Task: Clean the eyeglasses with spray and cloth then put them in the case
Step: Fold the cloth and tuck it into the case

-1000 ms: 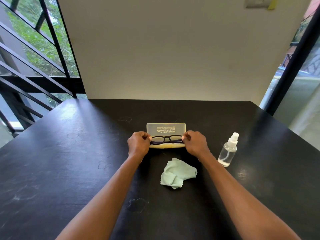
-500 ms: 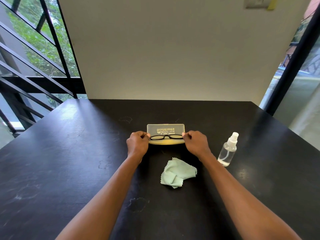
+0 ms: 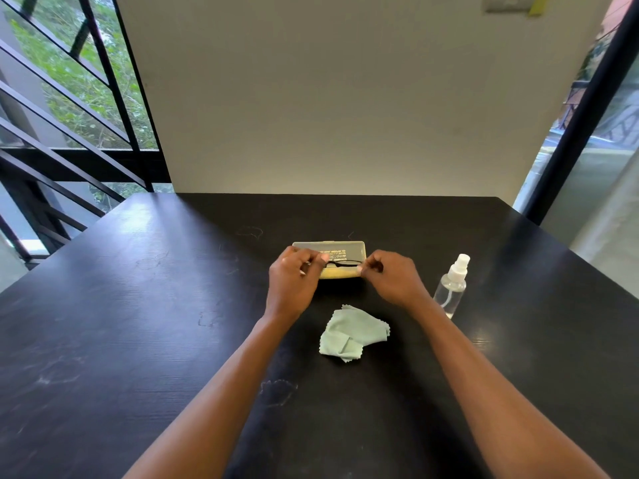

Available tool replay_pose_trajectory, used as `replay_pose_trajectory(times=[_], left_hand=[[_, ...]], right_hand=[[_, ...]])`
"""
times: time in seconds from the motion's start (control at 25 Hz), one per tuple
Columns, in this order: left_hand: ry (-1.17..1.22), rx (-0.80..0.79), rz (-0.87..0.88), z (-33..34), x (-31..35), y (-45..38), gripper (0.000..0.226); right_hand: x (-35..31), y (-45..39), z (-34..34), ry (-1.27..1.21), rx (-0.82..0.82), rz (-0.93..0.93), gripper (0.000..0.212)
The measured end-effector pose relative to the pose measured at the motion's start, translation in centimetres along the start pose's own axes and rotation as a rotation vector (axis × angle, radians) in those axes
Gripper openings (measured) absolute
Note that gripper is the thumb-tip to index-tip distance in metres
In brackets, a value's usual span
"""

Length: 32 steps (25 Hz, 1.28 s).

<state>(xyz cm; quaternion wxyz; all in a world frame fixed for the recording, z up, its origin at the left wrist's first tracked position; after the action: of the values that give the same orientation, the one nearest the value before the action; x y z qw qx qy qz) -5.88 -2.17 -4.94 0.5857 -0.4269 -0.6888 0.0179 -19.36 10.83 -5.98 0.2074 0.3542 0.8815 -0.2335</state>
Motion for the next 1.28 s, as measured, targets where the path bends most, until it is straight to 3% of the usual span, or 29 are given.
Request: replay_pose_trajectory(times=[0.12,0.24,0.4,0.6,0.68,0.76,0.84,0.92,1.16,1.28], left_hand=[[-0.05,-0.293,-0.009,2.1,0.1,1.3,0.012],[-0.24,-0.526,-0.051,3.7,-1.0,2.9,0.017],[-0.368,-0.586,-0.05,4.2,-1.9,3.7,0.023],[-0.391,-0.639,-0.128,4.8,-1.9,3.8,0.014],[-0.253,-0.602,-0.227,4.6,-1.7,3.9,0.01],[0.06,-0.547,-0.406,4.4,-1.3,4.0,0.008],[0.396,-0.516,-0.559,4.3,-0.8,4.1,0.02],[0.565,-0.523,-0.629,4.0,0.1,4.0,0.019],[0.637,-0.479,-0.521,1.7,3.1,2.1,0.017],[0.678,-0.448,-0.434,0.4,4.6,0.7,0.017]], right_hand=[[0.2,1.2,1.6,0.074,-0.277,0.012,0.014],[0.5,2.2,2.3,0.105,-0.378,0.021,0.015],[0.4,3.1,2.5,0.081,-0.419,0.0,0.014],[0.3,3.6,2.9,0.078,-0.393,0.005,0.005],[0.2,3.5,2.7,0.022,-0.35,-0.004,0.003],[-0.2,3.5,2.3,-0.151,-0.327,0.008,0.005],[-0.8,3.6,2.0,-0.36,-0.33,0.011,0.01],[-1.6,3.7,1.4,-0.504,-0.319,0.004,0.011],[-2.6,3.5,0.1,-0.743,-0.365,0.047,0.024],[-2.5,3.7,-0.1,-0.699,-0.457,0.038,0.025]])
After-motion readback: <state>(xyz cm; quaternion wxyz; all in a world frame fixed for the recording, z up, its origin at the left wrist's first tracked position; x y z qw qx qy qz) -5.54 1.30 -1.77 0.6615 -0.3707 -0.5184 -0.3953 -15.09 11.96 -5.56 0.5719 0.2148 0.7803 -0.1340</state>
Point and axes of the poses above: each hand's wrist, its own y-axis away from the middle knuckle, its own z-axis out of the palm, x = y × z, the point moved 6 cm from there along -y, towards the middle knuckle, and after that the axes turned 4 degrees about y, right-handed, at the moved point
